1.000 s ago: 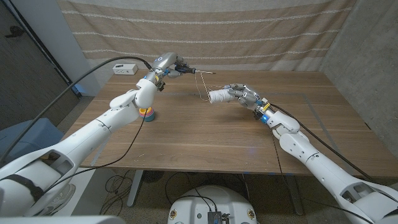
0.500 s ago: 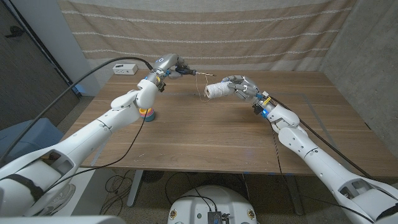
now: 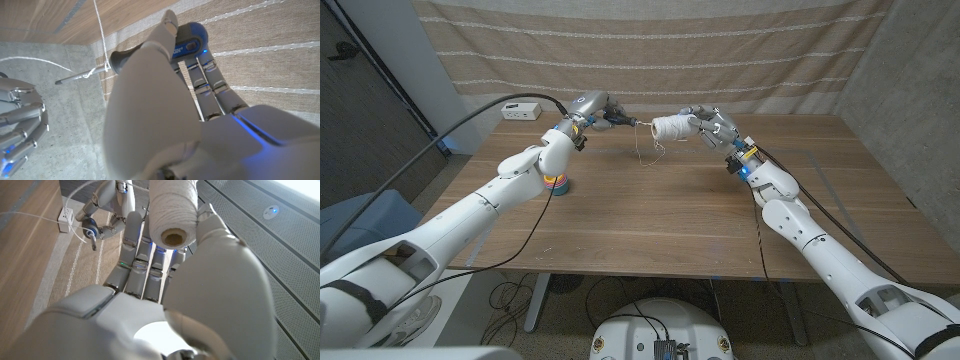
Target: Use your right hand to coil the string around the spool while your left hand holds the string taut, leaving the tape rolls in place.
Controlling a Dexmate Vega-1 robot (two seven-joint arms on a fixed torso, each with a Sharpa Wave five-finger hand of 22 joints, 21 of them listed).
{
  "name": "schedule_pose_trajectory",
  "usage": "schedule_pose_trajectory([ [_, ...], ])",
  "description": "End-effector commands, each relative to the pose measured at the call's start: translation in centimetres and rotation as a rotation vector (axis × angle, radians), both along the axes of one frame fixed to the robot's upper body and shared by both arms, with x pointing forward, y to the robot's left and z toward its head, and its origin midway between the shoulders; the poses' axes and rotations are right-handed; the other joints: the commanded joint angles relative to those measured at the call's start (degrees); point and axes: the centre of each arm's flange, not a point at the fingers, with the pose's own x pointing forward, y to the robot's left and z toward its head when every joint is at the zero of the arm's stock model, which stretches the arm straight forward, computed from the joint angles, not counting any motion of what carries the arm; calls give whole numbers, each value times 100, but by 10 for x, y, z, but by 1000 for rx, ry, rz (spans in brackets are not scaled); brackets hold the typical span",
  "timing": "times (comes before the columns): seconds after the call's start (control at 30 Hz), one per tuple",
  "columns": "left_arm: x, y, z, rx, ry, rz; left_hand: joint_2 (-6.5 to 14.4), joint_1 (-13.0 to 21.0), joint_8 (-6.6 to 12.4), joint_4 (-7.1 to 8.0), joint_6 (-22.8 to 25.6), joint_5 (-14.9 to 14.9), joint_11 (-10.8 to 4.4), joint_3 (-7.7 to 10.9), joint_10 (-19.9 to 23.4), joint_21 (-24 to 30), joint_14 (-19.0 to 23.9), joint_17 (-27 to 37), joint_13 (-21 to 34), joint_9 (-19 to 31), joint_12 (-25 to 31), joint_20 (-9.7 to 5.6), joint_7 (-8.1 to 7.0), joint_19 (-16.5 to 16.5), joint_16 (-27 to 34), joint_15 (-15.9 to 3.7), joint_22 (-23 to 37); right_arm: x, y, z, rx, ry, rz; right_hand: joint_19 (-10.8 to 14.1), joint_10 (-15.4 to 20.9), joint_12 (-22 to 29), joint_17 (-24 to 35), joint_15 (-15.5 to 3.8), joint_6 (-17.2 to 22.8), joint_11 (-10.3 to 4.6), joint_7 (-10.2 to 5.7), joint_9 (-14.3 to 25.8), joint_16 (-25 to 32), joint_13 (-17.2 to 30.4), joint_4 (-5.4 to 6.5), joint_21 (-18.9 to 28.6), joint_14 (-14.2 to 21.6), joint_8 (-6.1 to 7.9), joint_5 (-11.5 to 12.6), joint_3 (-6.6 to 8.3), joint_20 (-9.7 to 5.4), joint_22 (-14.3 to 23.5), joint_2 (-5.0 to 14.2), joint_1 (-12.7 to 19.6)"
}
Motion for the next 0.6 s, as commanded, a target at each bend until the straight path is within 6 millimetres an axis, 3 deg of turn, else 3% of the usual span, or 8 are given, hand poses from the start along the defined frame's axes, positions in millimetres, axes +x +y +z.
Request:
schedule_pose_trajectory([
  [0.03, -1, -3, -7, 13, 24, -7, 533, 450, 14, 267, 441, 21, 0, 330, 50, 986, 858, 274, 210, 15, 11, -799, 425, 40, 21, -818, 23, -2, 11, 25, 49, -44, 1, -24, 70, -27, 1319, -1555, -1, 4, -20, 31, 4, 10, 13, 57, 1229, -10, 33, 38, -811, 11, 1299, 1335],
  [0.33, -5, -1, -10, 6, 16, -29, 530, 450, 12, 265, 434, 18, 7, 326, 59, 987, 843, 282, 226, 21, 3, -803, 414, 38, 14, -819, 22, 2, 25, 48, 23, -62, -51, -33, 73, -43, 1309, -1556, -10, -1, -11, 30, -15, 6, 12, 88, 1238, -15, 29, 43, -810, 7, 1298, 1334],
  [0.6, -8, 3, -9, 3, 27, -69, 542, 458, 1, 267, 420, 16, 8, 321, 48, 983, 841, 284, 228, 18, -17, -799, 425, 29, 14, -810, 21, 11, 28, 55, 85, -44, -184, -41, 77, -57, 1293, -1555, -1, 4, -5, 29, -35, 0, 10, 113, 1252, -13, 26, 48, -808, 3, 1296, 1334],
])
